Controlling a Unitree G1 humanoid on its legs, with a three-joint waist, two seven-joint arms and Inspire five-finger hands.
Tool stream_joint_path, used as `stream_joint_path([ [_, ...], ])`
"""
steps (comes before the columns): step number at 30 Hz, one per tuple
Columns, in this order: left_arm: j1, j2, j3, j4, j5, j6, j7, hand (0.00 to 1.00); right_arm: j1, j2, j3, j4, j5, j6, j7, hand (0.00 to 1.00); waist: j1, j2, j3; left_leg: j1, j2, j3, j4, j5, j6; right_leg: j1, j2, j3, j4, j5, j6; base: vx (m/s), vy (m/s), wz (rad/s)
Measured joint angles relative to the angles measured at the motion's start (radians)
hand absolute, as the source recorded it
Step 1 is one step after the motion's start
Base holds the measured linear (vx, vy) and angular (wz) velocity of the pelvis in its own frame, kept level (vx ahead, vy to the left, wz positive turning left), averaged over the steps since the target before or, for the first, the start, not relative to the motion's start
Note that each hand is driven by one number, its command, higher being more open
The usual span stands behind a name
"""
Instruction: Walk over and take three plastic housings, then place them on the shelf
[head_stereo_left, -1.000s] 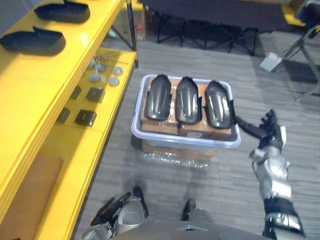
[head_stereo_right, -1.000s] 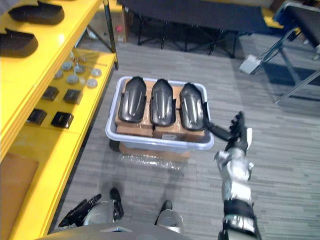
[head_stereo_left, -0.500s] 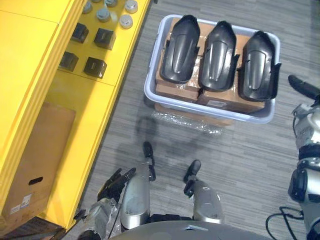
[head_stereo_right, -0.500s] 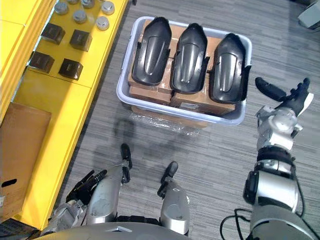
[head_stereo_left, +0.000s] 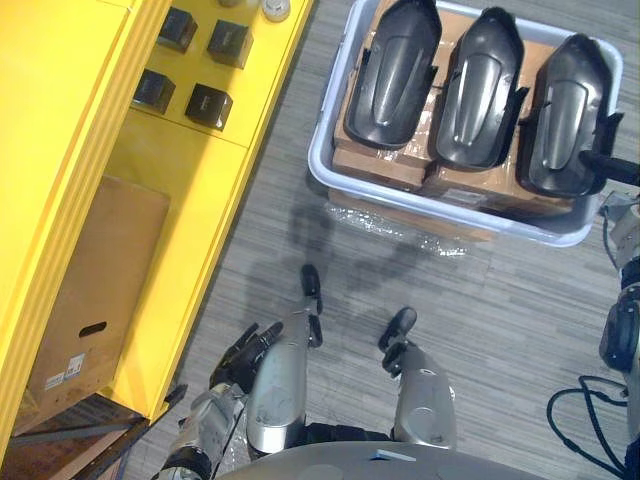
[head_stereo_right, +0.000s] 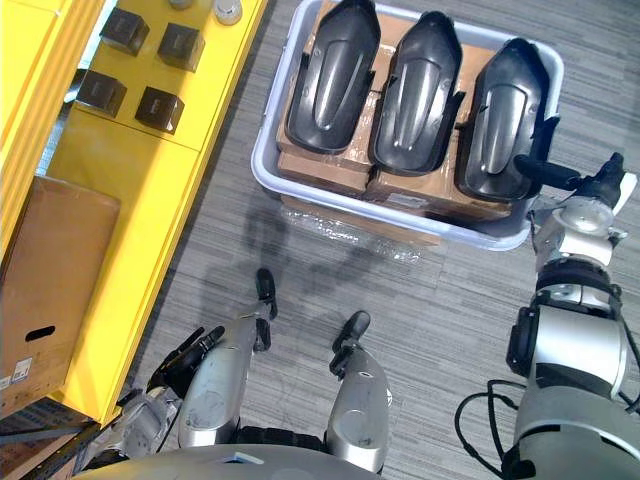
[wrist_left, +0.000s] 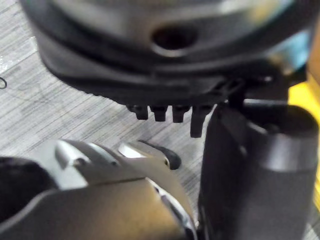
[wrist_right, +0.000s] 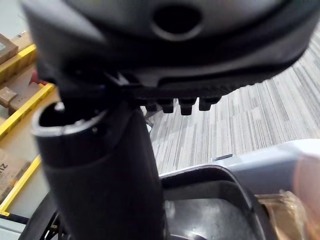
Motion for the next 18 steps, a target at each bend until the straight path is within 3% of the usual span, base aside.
stream_joint_path([
  [5,-0.006,-0.002,-0.006,0.000,-0.018,0.000,-0.017,1.00,-0.028,-0.016,0.035,0.031,-0.038,0.046,0.018,1.00,0.007,0.007,0.002,-0.022,-0.008,-0.018,0.001,0.007,0.001,-0.020,-0.009,-0.018,0.029,-0.013,-0.002,0.00,0.000,0.12],
  [12,-0.015,-0.010,-0.007,-0.001,-0.031,0.006,-0.023,1.00,-0.028,-0.016,0.031,0.075,-0.037,0.171,0.079,1.00,0.026,0.012,0.006,-0.036,-0.016,-0.049,-0.007,0.021,-0.006,-0.039,-0.031,-0.040,0.086,-0.058,-0.007,0.00,-0.013,0.15],
  [13,-0.015,-0.010,-0.007,-0.001,-0.031,0.006,-0.023,1.00,-0.029,-0.019,0.016,0.075,-0.037,0.177,0.086,0.00,0.024,0.012,0.006,-0.036,-0.020,-0.053,-0.015,0.028,-0.006,-0.044,-0.035,-0.043,0.097,-0.064,-0.007,0.00,-0.010,0.10],
  [18,-0.017,-0.010,-0.007,-0.001,-0.032,0.006,-0.023,1.00,-0.028,-0.048,0.013,0.076,-0.075,0.212,0.096,0.00,0.025,0.012,0.006,-0.036,-0.020,-0.060,-0.041,0.046,-0.013,-0.056,-0.037,-0.051,0.114,-0.076,-0.015,0.00,-0.021,0.06],
])
